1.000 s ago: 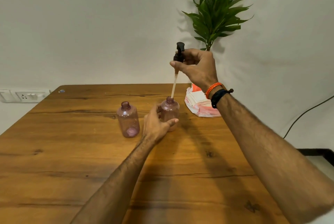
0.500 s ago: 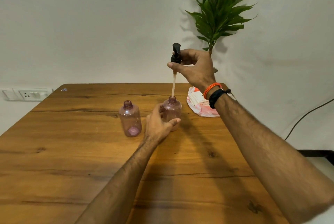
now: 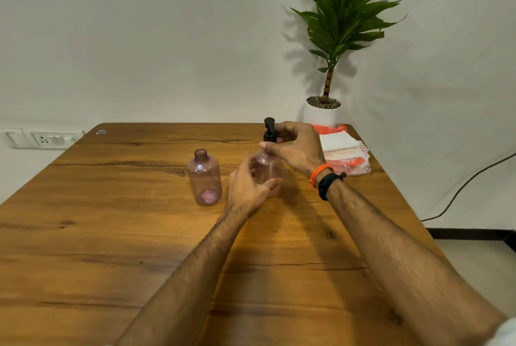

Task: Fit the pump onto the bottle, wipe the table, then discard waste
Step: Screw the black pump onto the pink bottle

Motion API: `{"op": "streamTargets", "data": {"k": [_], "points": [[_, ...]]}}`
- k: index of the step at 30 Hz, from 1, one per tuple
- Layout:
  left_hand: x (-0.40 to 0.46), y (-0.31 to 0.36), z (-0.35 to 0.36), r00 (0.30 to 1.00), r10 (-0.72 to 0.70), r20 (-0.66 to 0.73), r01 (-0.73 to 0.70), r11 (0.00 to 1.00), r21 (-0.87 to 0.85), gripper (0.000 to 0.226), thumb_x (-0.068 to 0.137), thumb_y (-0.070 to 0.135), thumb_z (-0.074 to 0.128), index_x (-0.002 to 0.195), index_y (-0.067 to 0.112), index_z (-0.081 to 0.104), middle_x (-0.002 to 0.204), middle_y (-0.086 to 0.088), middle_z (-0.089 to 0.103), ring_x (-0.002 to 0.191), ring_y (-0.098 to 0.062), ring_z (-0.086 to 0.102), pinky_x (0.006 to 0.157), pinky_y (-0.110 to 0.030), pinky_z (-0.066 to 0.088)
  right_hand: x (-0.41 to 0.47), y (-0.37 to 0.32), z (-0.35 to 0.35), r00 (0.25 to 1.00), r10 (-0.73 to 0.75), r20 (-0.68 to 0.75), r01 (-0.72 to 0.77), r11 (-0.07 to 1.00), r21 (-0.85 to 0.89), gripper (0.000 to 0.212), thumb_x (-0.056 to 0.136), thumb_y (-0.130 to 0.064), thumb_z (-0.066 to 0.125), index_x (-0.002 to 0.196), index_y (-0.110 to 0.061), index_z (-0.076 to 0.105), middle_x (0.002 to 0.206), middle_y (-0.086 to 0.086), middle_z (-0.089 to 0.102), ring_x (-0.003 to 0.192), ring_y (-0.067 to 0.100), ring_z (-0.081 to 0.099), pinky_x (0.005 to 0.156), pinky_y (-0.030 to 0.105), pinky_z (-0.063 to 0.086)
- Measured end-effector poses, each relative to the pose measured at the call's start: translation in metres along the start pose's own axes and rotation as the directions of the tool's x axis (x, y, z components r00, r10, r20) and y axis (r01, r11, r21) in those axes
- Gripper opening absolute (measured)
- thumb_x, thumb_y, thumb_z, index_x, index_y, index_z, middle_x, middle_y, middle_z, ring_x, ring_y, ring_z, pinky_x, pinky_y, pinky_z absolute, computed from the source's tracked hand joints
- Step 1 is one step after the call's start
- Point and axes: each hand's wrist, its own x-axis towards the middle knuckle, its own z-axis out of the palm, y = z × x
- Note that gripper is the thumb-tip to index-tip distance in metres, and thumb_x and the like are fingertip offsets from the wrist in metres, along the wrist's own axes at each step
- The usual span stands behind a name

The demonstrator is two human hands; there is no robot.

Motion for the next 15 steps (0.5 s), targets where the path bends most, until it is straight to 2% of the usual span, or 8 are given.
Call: {"op": "streamTargets", "data": {"k": [5, 8, 11, 12, 15], "points": [[0.0, -0.004, 0.002, 1.0, 0.019, 0.002, -0.019, 1.0, -0.02, 0.073, 0.064, 0.049, 0.083, 0.126, 0.031, 0.048, 0.127, 0.003, 0.063, 0.107, -0.009, 0.058, 0.086, -0.028, 0.044, -0.004, 0.007, 0.005, 1.0, -0.01, -0.025, 0.009, 0.999, -0.042, 0.033, 0.068, -0.029, 0.087, 0.098, -0.023, 0.074, 0.088, -0.014, 0.071, 0.086, 0.003, 0.064, 0.074, 0.014, 0.049], [0.0, -0.006, 0.002, 1.0, 0.031, -0.001, -0.031, 0.999, -0.028, 0.071, 0.065, 0.049, 0.082, 0.124, 0.034, 0.047, 0.126, 0.004, 0.063, 0.103, -0.004, 0.053, 0.086, -0.027, 0.042, -0.005, 0.012, 0.007, 1.0, 0.012, -0.019, -0.013, 0.999, -0.041, 0.028, 0.066, -0.032, 0.088, 0.087, -0.032, 0.069, 0.075, -0.024, 0.064, 0.072, -0.009, 0.061, 0.06, 0.001, 0.045], [0.0, -0.008, 0.003, 0.999, 0.036, -0.006, -0.036, 0.999, -0.032, 0.072, 0.065, 0.049, 0.082, 0.125, 0.034, 0.047, 0.126, 0.004, 0.063, 0.103, -0.004, 0.053, 0.085, -0.026, 0.043, -0.007, 0.015, 0.009, 0.999, 0.01, -0.051, -0.012, 0.999, -0.03, 0.031, 0.064, -0.034, 0.089, 0.081, -0.035, 0.063, 0.071, -0.025, 0.062, 0.066, -0.022, 0.057, 0.054, -0.003, 0.042], [0.0, -0.008, 0.003, 0.999, 0.037, -0.008, -0.038, 0.999, -0.034, 0.072, 0.065, 0.049, 0.082, 0.126, 0.034, 0.047, 0.126, 0.004, 0.063, 0.103, -0.004, 0.053, 0.086, -0.026, 0.043, -0.007, 0.015, 0.01, 0.998, 0.012, -0.064, -0.014, 1.0, -0.026, 0.032, 0.063, -0.035, 0.089, 0.08, -0.035, 0.063, 0.071, -0.024, 0.062, 0.066, -0.022, 0.057, 0.055, -0.002, 0.043], [0.0, -0.009, 0.003, 0.999, 0.044, -0.005, -0.044, 0.998, -0.049, 0.073, 0.065, 0.046, 0.083, 0.128, 0.035, 0.046, 0.127, 0.003, 0.062, 0.104, -0.004, 0.053, 0.086, -0.026, 0.043, -0.004, 0.015, 0.01, 0.997, 0.032, -0.074, -0.035, 0.999, -0.041, 0.038, 0.058, -0.041, 0.09, 0.083, -0.03, 0.065, 0.074, -0.018, 0.066, 0.068, -0.009, 0.062, 0.061, 0.004, 0.048]]}}
